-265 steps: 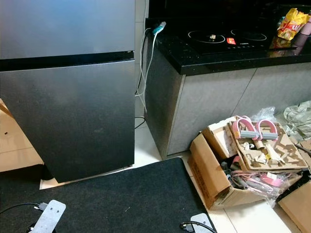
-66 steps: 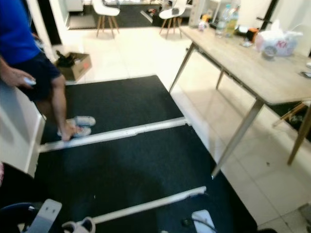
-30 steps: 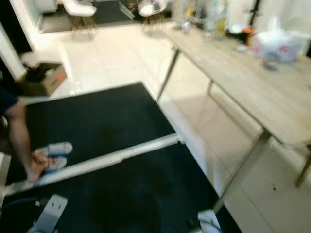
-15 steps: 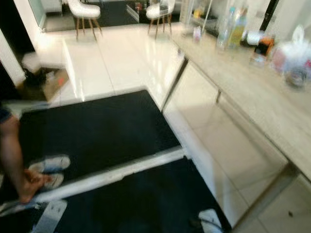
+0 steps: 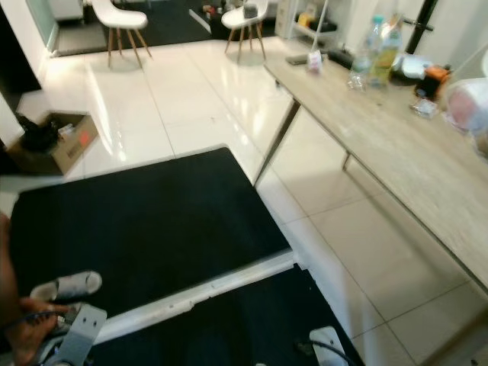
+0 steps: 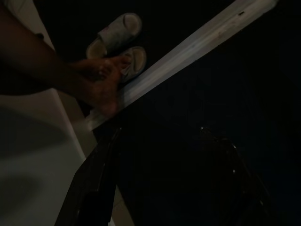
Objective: Restocking fridge
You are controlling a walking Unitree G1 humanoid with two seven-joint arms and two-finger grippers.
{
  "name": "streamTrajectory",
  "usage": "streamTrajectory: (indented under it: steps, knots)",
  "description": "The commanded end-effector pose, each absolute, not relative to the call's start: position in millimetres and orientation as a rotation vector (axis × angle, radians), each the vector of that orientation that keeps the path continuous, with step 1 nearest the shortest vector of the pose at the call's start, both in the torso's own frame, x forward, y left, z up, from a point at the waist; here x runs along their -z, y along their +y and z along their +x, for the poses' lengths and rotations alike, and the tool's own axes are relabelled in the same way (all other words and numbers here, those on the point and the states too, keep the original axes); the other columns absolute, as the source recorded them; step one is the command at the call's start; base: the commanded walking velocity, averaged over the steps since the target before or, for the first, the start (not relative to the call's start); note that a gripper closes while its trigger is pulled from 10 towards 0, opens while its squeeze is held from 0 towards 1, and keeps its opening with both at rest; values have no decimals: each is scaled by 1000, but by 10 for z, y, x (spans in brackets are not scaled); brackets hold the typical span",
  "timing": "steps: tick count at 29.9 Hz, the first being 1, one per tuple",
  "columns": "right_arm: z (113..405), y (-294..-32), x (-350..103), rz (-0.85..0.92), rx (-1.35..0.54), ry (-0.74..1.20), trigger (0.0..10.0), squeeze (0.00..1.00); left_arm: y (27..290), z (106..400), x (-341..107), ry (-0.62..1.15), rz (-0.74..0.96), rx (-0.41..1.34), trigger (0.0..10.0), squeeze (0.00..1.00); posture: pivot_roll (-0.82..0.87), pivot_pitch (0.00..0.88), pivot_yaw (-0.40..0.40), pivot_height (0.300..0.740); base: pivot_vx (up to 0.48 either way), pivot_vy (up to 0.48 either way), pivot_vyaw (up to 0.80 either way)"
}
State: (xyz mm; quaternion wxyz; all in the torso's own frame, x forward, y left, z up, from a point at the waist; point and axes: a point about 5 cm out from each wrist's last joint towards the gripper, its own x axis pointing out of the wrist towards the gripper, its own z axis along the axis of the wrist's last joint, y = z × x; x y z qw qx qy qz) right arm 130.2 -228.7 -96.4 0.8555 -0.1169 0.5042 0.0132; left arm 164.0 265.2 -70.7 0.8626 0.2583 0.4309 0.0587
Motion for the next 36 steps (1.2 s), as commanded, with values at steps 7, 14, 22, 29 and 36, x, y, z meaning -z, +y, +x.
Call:
streamTrajectory:
  steps: [7,14,22,29,36]
  knots:
    - [1298,-2221,979,-233,-37,1060,10000,0,2681,1579,729,929,547,-123,10000,0,15,0,-30,706,351,0,0]
    - [1283,-2223,984,-240,-40,1066,10000,0,2663,1569,742,936,544,-120,10000,0,10,0,-26,706,352,0,0]
    - [1314,-2219,976,-241,-39,1061,10000,0,2657,1576,744,939,543,-119,10000,0,11,0,-24,706,352,0,0]
    - [1331,-2200,975,-239,-41,1057,10000,0,2664,1583,740,940,548,-117,10000,0,11,0,-20,706,349,0,0]
    - [1306,-2176,988,-234,-42,1063,10000,0,2666,1586,738,940,548,-116,10000,0,17,0,-18,706,350,0,0]
